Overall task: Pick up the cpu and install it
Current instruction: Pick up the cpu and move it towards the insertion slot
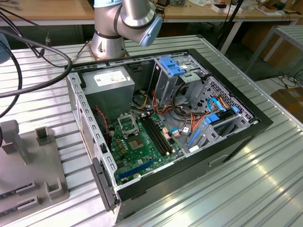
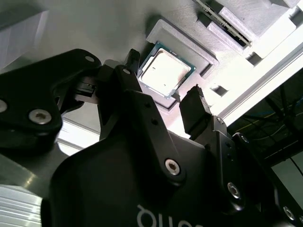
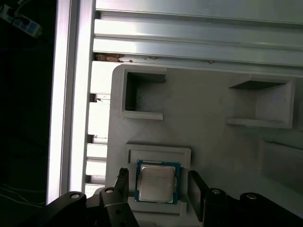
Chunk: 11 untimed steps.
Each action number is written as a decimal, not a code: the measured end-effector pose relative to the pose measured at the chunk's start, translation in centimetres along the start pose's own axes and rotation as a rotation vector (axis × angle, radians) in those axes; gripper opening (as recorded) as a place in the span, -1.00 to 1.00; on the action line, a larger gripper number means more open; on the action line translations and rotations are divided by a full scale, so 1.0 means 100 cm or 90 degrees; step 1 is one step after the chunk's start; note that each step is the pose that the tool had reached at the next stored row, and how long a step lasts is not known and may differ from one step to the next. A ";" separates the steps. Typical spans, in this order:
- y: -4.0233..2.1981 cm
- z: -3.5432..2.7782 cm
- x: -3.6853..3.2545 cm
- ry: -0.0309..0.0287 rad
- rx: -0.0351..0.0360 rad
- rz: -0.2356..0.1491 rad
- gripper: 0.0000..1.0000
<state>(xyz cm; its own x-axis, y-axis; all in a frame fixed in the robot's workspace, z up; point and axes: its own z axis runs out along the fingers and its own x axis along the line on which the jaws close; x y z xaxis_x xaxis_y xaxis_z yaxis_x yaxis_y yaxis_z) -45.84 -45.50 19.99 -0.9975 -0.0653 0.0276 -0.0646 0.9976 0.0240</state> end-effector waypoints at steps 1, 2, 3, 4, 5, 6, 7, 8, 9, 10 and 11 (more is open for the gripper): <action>0.0000 0.0009 0.0003 -0.0001 -0.0001 0.002 0.23; 0.0000 0.0010 0.0003 0.0000 0.0000 0.002 0.23; 0.0000 0.0012 0.0003 0.0001 0.0000 0.002 0.23; 0.0000 0.0016 0.0003 -0.0001 -0.0001 0.002 0.23; 0.0000 0.0018 0.0003 0.0000 -0.0001 0.002 0.23; 0.0000 0.0022 0.0003 0.0000 -0.0002 0.002 0.23; 0.0000 0.0024 0.0003 0.0001 -0.0001 0.002 0.23; 0.0000 0.0028 0.0003 0.0002 -0.0001 0.002 0.23; 0.0000 0.0030 0.0003 0.0003 -0.0001 0.002 0.23; 0.0000 0.0034 0.0003 0.0003 -0.0001 0.002 0.23; 0.0000 0.0037 0.0003 0.0004 -0.0001 0.002 0.23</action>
<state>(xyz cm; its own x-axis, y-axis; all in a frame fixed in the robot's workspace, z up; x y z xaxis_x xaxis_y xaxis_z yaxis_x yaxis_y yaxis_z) -45.88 -45.50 19.62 -0.9977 -0.0623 0.0283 -0.0616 0.9978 0.0242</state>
